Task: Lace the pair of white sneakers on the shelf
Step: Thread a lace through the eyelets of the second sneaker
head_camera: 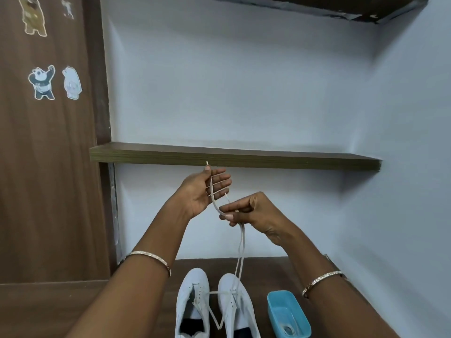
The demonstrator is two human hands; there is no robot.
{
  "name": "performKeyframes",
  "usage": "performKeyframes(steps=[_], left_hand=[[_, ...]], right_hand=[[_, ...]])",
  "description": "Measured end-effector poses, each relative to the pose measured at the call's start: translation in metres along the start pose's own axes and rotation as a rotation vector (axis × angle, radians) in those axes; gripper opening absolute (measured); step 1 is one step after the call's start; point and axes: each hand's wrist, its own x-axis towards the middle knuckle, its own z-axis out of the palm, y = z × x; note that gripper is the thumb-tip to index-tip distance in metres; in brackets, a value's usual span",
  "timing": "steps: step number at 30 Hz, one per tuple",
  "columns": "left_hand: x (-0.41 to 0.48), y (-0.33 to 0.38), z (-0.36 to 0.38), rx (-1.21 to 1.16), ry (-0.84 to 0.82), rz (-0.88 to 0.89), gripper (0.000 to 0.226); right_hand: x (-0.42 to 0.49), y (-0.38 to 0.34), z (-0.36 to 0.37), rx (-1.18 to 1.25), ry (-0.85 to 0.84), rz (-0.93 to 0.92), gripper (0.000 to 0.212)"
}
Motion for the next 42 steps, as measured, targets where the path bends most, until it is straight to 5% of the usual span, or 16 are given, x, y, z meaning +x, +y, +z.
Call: performKeyframes(steps=[5,11,16,25,42], left_hand=[[-0.007,-0.002,0.005,0.178,-0.002,0.126,0.03],[-0.008,-0.01,0.011,0.324,0.008,0.201,0.02],[-0.012,-0.01,0.022,0.331,0.066,0.154,0.018],[-0.024,-0.005,0.032,0.242,0.049,0.03,0.024],[-0.016,-0.013,0.03,0.358,-0.042,0.122,0.025]], right_hand=[[-0.004,0.006,0.001,-0.021,0.043,0.051,0.023],[0.0,-0.012,-0.009,0.058,0.353,-0.109,0.017],[0.001,-0.029,-0.012,0.062,0.375,-0.189,0.033],[0.002,-0.026,-0.009,0.038,0.474,-0.114,0.017],[0.007,-0.019,-0.007,0.027,0.493,-0.049,0.017]])
